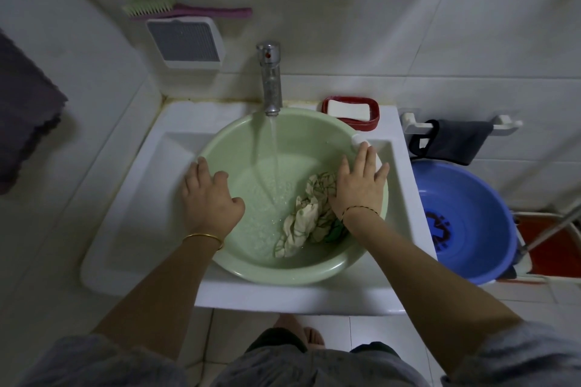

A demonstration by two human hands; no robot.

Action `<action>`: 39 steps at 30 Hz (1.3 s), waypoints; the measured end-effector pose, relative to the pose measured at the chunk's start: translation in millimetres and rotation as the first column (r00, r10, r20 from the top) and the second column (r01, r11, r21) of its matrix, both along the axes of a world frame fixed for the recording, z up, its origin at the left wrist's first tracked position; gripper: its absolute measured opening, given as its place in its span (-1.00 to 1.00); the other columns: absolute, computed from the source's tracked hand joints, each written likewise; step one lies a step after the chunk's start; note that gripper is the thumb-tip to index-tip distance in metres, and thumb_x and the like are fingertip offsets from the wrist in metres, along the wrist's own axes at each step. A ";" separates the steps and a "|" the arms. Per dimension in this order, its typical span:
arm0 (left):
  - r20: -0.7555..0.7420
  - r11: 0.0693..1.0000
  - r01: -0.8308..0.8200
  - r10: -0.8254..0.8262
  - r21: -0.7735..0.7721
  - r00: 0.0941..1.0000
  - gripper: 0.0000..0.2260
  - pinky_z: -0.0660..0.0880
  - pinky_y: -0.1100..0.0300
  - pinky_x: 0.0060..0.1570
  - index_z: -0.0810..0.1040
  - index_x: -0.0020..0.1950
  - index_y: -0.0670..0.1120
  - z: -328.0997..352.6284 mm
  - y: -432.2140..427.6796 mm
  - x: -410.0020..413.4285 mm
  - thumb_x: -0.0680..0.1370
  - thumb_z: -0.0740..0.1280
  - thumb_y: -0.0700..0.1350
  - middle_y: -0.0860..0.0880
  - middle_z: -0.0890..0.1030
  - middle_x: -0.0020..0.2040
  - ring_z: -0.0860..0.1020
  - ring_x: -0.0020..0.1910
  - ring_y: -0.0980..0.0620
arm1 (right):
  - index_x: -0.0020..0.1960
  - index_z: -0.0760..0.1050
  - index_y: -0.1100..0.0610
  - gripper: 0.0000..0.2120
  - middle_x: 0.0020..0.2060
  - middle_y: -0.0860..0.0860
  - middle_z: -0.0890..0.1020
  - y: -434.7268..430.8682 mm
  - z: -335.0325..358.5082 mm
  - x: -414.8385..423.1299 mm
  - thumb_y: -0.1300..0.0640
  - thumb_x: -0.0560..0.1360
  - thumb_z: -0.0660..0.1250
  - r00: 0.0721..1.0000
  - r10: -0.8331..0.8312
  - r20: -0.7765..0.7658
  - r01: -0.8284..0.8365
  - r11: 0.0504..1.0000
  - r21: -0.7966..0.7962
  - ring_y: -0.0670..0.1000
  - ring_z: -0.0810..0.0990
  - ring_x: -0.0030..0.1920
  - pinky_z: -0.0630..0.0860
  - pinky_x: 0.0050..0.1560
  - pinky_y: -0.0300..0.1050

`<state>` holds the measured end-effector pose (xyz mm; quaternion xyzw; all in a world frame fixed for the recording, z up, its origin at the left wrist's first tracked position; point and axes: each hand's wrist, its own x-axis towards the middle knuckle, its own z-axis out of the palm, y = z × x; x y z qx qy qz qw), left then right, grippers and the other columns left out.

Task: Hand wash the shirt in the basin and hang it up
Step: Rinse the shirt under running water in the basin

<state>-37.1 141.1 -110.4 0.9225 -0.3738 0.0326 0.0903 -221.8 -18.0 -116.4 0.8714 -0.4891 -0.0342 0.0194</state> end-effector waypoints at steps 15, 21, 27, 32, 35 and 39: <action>-0.018 1.000 -0.006 0.006 0.003 1.000 -0.46 0.19 -0.14 0.36 0.56 0.15 -0.19 1.5 0.3 -0.4 0.20 0.22 -0.09 -0.33 0.30 0.42 0.25 0.41 -0.30 | 0.53 0.01 0.11 -0.30 0.50 0.28 -0.18 0.4 0.7 0.9 -0.08 0.52 0.24 1.000 -0.002 -0.004 0.002 1.000 0.007 0.27 -0.21 0.51 -0.08 0.45 0.33; -0.048 1.000 0.000 0.001 0.027 0.999 -0.51 0.11 -0.09 0.40 0.53 0.21 -0.16 3.7 0.8 -1.2 0.28 0.33 -0.12 -0.29 0.24 0.46 0.18 0.45 -0.25 | 0.53 0.02 0.11 -0.30 0.50 0.28 -0.18 0.3 0.4 1.4 -0.06 0.52 0.25 1.000 -0.004 -0.005 0.004 1.000 0.004 0.27 -0.22 0.50 -0.08 0.45 0.33; -0.012 1.000 0.007 -0.007 -0.003 1.000 -0.50 0.20 -0.14 0.34 0.56 0.15 -0.20 0.9 0.5 0.4 0.22 0.27 -0.11 -0.33 0.31 0.41 0.26 0.40 -0.32 | 0.53 0.02 0.12 -0.29 0.50 0.28 -0.19 1.0 2.1 1.0 -0.08 0.51 0.26 1.000 -0.006 -0.004 0.006 1.000 0.008 0.27 -0.22 0.50 -0.06 0.44 0.33; -0.002 1.000 0.011 -0.011 -0.024 1.000 -0.46 0.23 -0.15 0.31 0.57 0.12 -0.21 0.5 1.3 0.4 0.18 0.19 -0.08 -0.34 0.33 0.39 0.28 0.38 -0.33 | 0.53 0.02 0.12 -0.27 0.50 0.28 -0.18 2.2 3.4 1.8 -0.12 0.51 0.25 1.000 -0.001 -0.017 0.001 1.000 0.000 0.28 -0.20 0.50 -0.06 0.44 0.33; 0.001 1.000 0.005 -0.005 -0.016 1.000 -0.44 0.22 -0.13 0.32 0.57 0.14 -0.20 0.3 0.7 1.1 0.19 0.18 -0.07 -0.33 0.32 0.40 0.26 0.39 -0.32 | 0.53 0.03 0.12 -0.28 0.50 0.28 -0.17 2.3 3.4 2.2 -0.10 0.51 0.25 1.000 -0.004 -0.019 0.003 1.000 -0.004 0.28 -0.20 0.50 -0.06 0.44 0.33; 0.001 1.000 0.010 -0.010 -0.030 1.000 -0.45 0.22 -0.15 0.33 0.57 0.12 -0.20 -1.1 0.9 1.8 0.18 0.19 -0.08 -0.34 0.33 0.39 0.27 0.39 -0.32 | 0.52 0.05 0.12 -0.31 0.50 0.28 -0.17 2.5 3.1 1.8 -0.08 0.52 0.25 1.000 -0.006 -0.014 0.005 1.000 -0.011 0.28 -0.20 0.51 -0.06 0.44 0.33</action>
